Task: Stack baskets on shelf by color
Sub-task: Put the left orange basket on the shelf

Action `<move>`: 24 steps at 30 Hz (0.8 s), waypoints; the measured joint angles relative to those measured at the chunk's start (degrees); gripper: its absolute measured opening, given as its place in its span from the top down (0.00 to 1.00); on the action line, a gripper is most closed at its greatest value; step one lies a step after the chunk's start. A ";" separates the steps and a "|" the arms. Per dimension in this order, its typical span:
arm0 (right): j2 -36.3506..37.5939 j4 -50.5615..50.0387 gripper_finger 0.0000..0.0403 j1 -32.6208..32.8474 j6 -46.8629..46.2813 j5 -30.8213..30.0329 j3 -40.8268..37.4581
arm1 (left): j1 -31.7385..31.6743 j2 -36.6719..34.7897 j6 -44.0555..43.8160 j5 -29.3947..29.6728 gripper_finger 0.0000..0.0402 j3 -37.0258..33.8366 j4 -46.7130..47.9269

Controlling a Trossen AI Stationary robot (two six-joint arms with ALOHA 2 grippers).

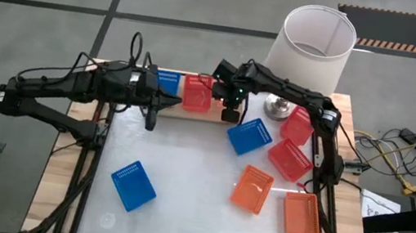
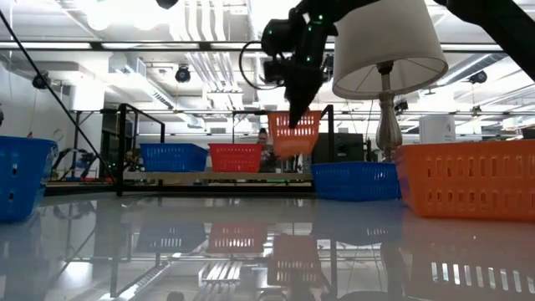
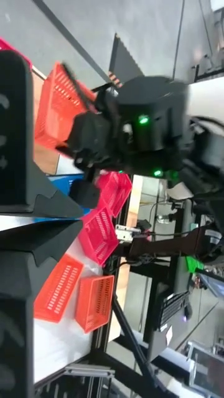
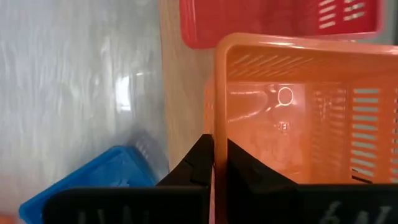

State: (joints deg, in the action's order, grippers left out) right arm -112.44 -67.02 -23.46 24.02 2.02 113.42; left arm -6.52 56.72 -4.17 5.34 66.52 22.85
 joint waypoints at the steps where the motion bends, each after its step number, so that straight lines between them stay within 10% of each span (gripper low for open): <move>1: -0.02 1.26 0.98 0.06 0.04 0.02 -1.02 | -0.04 -0.10 0.01 0.16 1.00 0.00 0.01; 24: -0.07 8.29 0.84 0.06 1.39 -1.59 -11.52 | -0.12 -0.56 -0.06 0.78 1.00 0.13 -1.40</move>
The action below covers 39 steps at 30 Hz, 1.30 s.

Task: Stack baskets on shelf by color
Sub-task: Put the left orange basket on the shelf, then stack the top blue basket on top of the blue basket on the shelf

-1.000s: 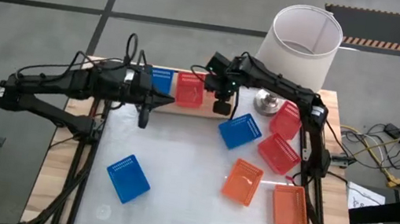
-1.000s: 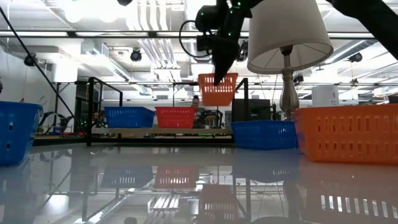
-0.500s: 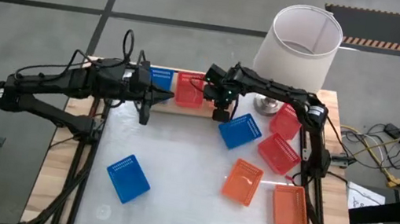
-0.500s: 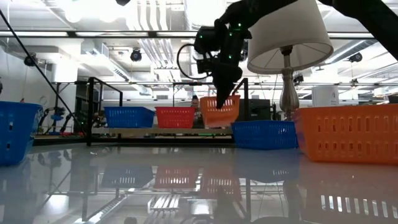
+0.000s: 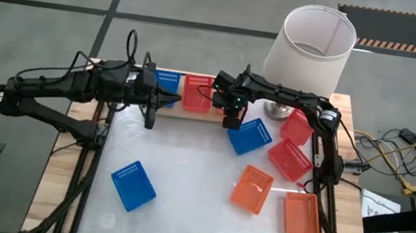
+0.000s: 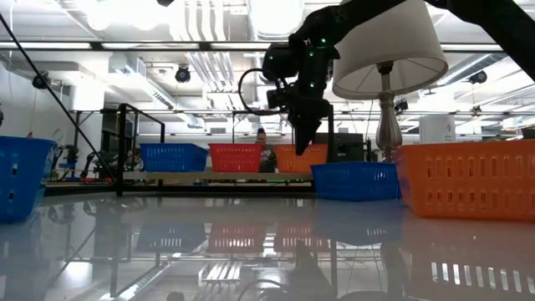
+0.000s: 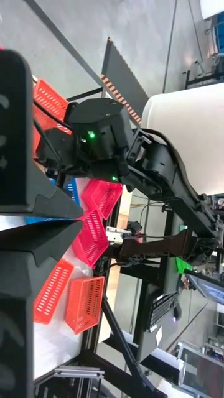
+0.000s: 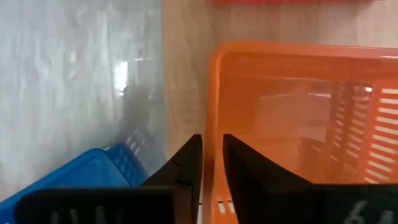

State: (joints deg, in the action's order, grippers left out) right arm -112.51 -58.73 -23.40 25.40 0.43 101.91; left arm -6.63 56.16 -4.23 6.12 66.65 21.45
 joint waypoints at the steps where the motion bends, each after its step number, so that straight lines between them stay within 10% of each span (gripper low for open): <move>1: 0.04 0.00 0.83 0.00 0.03 -0.48 0.00 | 0.00 -0.02 -0.01 0.00 1.00 0.00 0.00; 14: 1.47 -3.53 0.74 0.52 -1.83 0.48 4.10 | 0.00 -0.07 -0.04 -0.04 1.00 -0.25 0.78; 21: 5.03 -1.82 0.77 4.84 -10.77 10.53 9.80 | 0.04 -0.07 -2.92 -0.61 1.00 -0.33 6.79; 39: 5.42 -14.13 0.63 18.79 -73.49 4.92 7.31 | 1.50 -4.48 -7.67 -10.29 1.00 -0.15 10.27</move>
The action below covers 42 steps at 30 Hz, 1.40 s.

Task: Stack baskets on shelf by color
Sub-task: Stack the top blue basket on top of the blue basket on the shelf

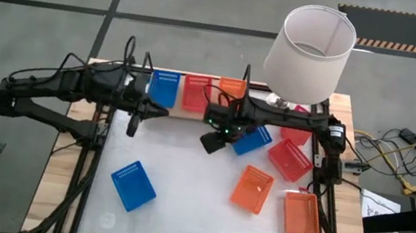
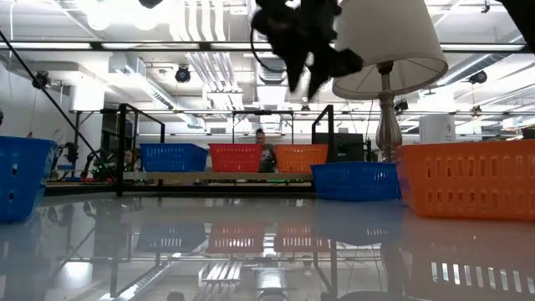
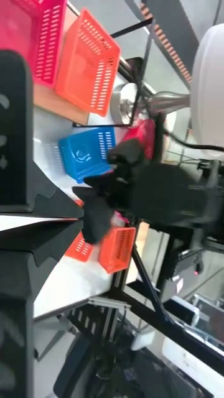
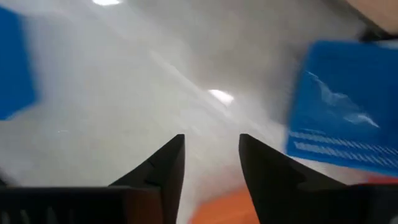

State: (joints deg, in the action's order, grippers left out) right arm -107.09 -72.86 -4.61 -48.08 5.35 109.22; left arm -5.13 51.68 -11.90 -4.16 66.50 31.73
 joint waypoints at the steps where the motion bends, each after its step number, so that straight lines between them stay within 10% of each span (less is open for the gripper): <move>1: 0.00 -0.24 0.62 0.14 -0.37 -1.34 -1.37 | 0.01 -0.51 0.00 0.00 1.00 0.00 0.00; 22: -0.07 19.14 0.70 0.07 -5.80 -10.97 -27.90 | -0.02 -5.57 0.51 1.77 1.00 -0.11 -1.99; 29: -0.05 18.99 0.96 2.02 -2.25 -10.81 -25.45 | -0.02 -4.07 1.77 1.95 1.00 0.09 -4.94; 42: 0.16 19.03 0.98 9.70 18.98 -6.50 -4.19 | -0.02 -6.78 0.17 1.90 1.00 1.01 -9.17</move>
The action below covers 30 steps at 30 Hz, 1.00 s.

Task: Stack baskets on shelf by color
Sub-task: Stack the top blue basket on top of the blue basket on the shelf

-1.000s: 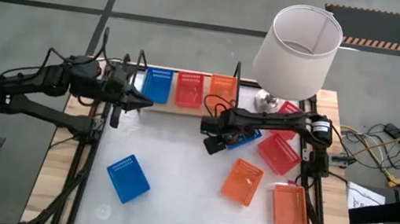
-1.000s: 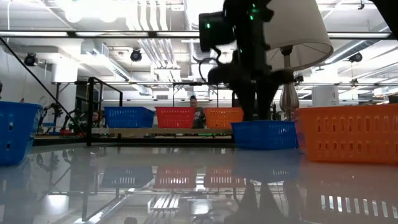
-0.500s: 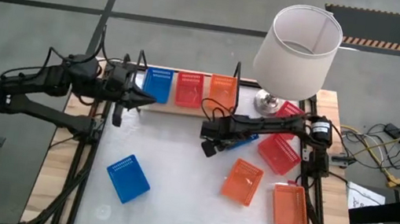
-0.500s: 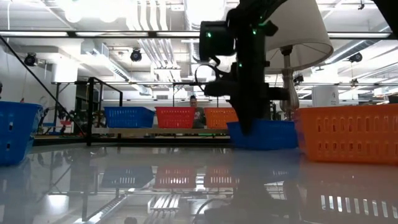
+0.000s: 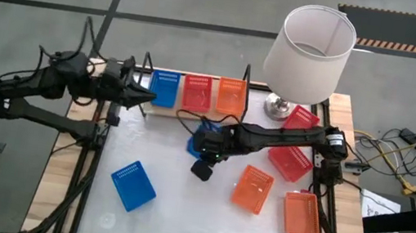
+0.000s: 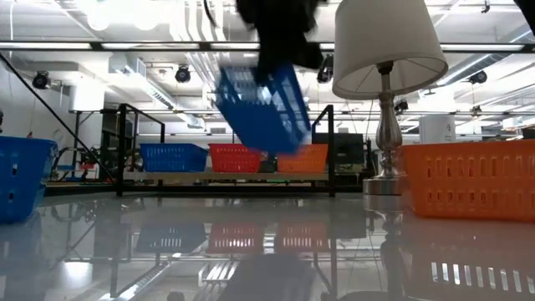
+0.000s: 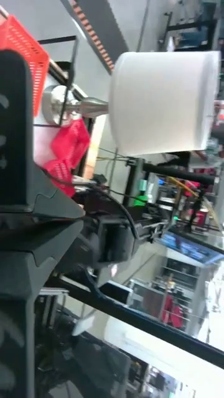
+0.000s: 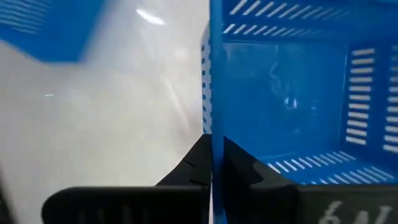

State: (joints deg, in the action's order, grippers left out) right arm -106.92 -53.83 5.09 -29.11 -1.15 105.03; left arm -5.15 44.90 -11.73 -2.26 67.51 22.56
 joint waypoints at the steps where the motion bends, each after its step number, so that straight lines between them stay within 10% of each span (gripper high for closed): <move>1: 0.01 0.05 0.98 0.30 2.39 -0.21 2.28 | 0.00 -0.42 0.00 0.00 1.00 0.23 -0.14; 9: 0.00 1.88 0.98 -1.63 16.26 -11.49 14.34 | 0.00 -3.79 0.24 0.00 1.00 0.33 -7.81; 30: -7.57 18.86 0.98 -12.25 30.59 -1.35 21.70 | -0.02 -8.23 6.58 13.46 1.00 -0.38 -13.08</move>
State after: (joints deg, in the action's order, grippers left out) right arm -114.50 -34.98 -7.16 1.49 -2.50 126.72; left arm -5.17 36.68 -5.14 11.20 67.13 9.48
